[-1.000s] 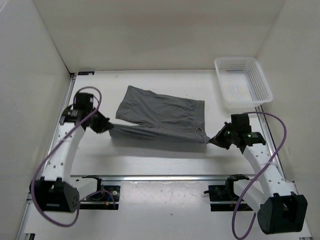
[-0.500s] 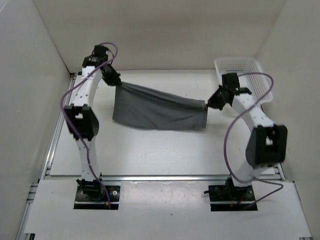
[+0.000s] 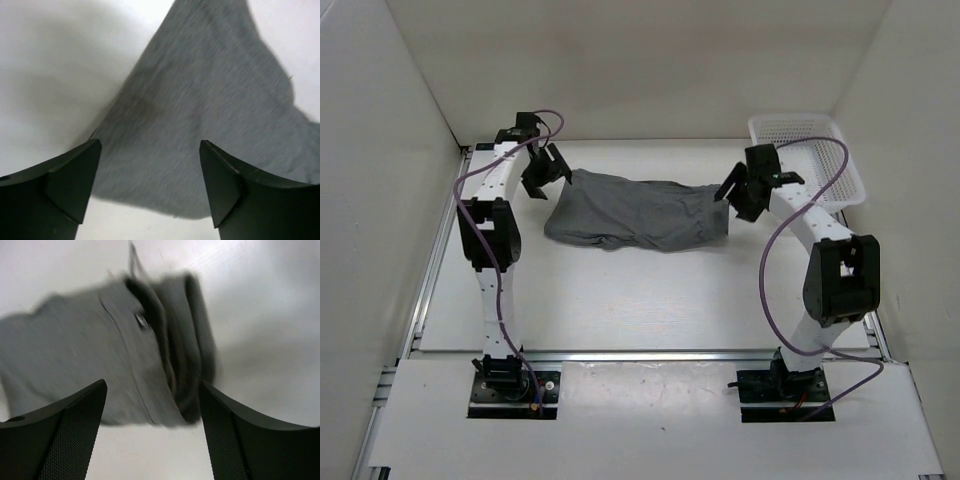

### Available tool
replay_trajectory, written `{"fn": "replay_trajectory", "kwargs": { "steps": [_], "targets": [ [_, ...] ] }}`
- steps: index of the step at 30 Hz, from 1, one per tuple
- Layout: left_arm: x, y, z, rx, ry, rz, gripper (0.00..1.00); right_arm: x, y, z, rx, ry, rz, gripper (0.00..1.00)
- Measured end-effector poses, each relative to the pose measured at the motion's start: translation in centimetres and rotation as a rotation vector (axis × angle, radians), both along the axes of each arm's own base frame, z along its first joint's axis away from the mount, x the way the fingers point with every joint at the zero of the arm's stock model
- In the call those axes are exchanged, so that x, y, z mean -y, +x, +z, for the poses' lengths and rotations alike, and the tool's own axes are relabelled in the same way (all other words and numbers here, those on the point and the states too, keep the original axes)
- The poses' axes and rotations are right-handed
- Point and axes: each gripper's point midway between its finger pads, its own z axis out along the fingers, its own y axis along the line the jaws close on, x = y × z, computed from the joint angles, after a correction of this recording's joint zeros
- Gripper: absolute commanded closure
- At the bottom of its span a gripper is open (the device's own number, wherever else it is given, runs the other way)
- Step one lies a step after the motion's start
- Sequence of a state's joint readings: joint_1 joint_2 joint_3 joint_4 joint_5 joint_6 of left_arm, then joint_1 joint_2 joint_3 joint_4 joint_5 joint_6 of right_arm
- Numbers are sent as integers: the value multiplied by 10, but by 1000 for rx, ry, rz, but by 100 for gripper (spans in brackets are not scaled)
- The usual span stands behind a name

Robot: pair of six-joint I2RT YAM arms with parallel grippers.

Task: Fold and stack the shorts
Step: Fold the shorts

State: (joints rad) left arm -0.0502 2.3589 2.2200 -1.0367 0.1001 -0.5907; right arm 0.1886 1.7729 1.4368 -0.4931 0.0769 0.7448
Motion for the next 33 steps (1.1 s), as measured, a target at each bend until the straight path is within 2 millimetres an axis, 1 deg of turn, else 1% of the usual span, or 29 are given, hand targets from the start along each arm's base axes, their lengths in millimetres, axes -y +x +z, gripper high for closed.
{"fn": "replay_trajectory", "kwargs": {
  "steps": [3,5,6,8,10,12,15,16,18,19,21,22,23,25,26,27,28,29,30,31,33],
  "targets": [
    [-10,-25,12,-11,51,-29,12,-3,-42,-20,-69,-7,23,24],
    [-16,-41,17,-26,70,-36,9,-2,-58,-30,-104,-7,29,18],
    [-17,-47,18,-30,72,-41,7,-1,-62,-34,-119,-6,30,10],
    [-20,-62,10,-61,73,-48,6,-2,-66,-38,-134,2,38,10],
    [-24,-73,-4,-102,70,-47,6,-4,-65,-36,-136,10,47,10],
    [-26,-81,-19,-144,65,-47,7,-8,-58,-35,-137,19,58,10],
    [-28,-86,-34,-187,58,-43,8,-14,-41,-38,-136,26,74,18],
    [-28,-86,-37,-189,55,-42,8,-15,-37,-41,-143,26,80,23],
    [-28,-85,-38,-190,49,-44,8,-18,-28,-47,-151,24,89,29],
    [-27,-84,-38,-186,47,-45,8,-19,-23,-50,-154,22,94,44],
    [-27,-82,-39,-180,45,-45,8,-21,-15,-54,-156,16,108,69],
    [-27,-81,-39,-178,44,-46,11,-23,-10,-57,-155,16,116,81],
    [-26,-80,-41,-176,43,-47,13,-24,-7,-60,-158,18,120,100],
    [-26,-79,-47,-186,43,-47,22,-25,-7,-65,-170,17,123,100],
    [-26,-79,-51,-194,42,-49,38,-24,-9,-70,-179,14,117,100],
    [-26,-79,-57,-205,39,-50,50,-21,-13,-73,-185,5,109,100],
    [-25,-79,-62,-216,37,-48,60,-19,-18,-77,-194,-5,102,100],
    [-25,-79,-67,-225,35,-54,68,-15,-24,-81,-204,-19,93,100],
    [-22,-79,-71,-234,30,-62,80,-11,-32,-85,-215,-36,84,100],
    [-21,-79,-71,-236,22,-62,82,-7,-40,-88,-225,-53,75,100],
    [-19,-77,-69,-226,18,-68,82,-1,-53,-87,-231,-84,63,100]
  ]
}}
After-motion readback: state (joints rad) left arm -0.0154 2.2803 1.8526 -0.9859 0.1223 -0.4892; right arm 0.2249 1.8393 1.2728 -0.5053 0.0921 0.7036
